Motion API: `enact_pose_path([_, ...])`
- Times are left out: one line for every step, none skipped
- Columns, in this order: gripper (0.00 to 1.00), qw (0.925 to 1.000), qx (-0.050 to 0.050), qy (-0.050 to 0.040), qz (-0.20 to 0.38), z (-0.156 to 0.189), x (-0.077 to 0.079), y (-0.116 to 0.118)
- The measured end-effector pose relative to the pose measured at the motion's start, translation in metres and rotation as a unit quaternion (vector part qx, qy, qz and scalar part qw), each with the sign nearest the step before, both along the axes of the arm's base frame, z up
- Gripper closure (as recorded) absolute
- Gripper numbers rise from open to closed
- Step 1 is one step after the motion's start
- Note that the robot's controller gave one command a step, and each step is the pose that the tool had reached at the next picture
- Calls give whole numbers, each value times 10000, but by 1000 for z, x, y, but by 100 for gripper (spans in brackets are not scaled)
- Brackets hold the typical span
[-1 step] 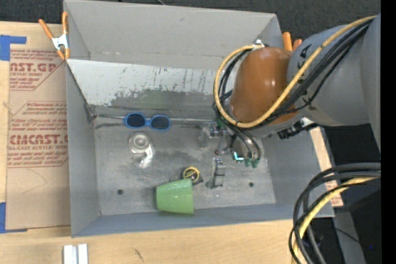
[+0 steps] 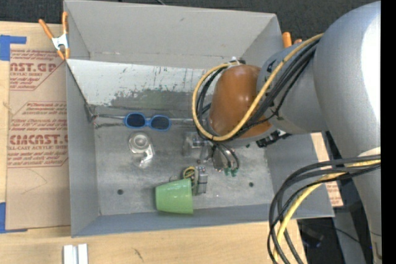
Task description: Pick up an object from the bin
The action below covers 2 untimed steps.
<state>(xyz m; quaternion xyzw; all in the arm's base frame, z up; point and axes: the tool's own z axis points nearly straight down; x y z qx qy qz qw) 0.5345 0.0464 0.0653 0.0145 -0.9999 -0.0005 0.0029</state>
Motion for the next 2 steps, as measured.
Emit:
enact_pose_path([100,10000,0,-23,-8,5,2,-1])
enact_pose_path([100,9999,-8,-74,85,116,20,-29])
